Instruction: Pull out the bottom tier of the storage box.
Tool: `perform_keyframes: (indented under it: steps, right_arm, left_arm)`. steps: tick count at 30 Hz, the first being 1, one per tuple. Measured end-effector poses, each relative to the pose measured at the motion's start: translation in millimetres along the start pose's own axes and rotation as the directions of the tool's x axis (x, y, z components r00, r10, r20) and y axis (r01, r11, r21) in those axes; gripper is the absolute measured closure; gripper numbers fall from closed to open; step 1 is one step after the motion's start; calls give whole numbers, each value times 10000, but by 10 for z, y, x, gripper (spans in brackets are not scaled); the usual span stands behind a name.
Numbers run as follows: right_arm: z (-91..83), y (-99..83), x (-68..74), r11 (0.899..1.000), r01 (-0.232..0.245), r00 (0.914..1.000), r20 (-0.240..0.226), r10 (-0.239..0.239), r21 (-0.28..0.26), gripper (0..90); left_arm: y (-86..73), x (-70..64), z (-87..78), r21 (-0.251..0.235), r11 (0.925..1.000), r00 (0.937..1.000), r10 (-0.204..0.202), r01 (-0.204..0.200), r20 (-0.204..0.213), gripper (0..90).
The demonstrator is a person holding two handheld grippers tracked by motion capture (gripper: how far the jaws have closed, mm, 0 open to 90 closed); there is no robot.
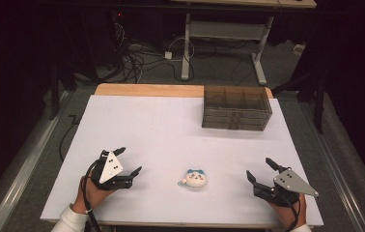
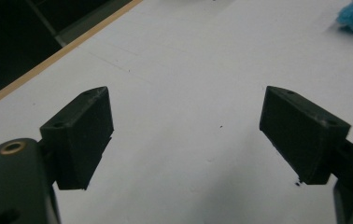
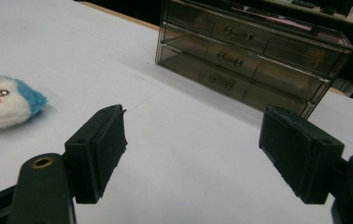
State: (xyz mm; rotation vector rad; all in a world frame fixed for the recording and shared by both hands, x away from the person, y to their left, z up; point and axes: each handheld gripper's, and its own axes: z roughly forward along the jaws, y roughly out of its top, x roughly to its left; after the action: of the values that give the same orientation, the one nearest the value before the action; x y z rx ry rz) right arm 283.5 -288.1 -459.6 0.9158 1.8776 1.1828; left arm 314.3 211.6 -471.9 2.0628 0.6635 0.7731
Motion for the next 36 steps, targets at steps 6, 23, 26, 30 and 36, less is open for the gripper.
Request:
perform_keyframes:
  steps: [6, 23, 26, 30, 36]
  right_arm:
    - [17, 12, -26, 9999, 160, 9996, 218, -160, -9, 238]
    - [287, 94, -106, 9969, 746, 9960, 475, -758, 265, 244]
    - [360, 123, -157, 9955, 903, 9939, 612, -918, 271, 260]
    - [476, 155, -215, 9924, 1181, 9898, 767, -1204, 335, 279]
    - [662, 173, -242, 9838, 1647, 9819, 829, -1704, 714, 290]
  left_arm:
    - [-40, 1, 0, 260, 9996, 9999, 102, -99, -111, 168]
    - [-50, -35, -89, 377, 9993, 9992, 71, -56, -401, 164]
    - [-62, -38, -121, 359, 9994, 9989, 22, -6, -463, 164]
    - [-84, -35, -149, 338, 9994, 9987, -94, 111, -492, 164]
    - [-111, -26, -154, 432, 9989, 9984, -146, 170, -554, 165]
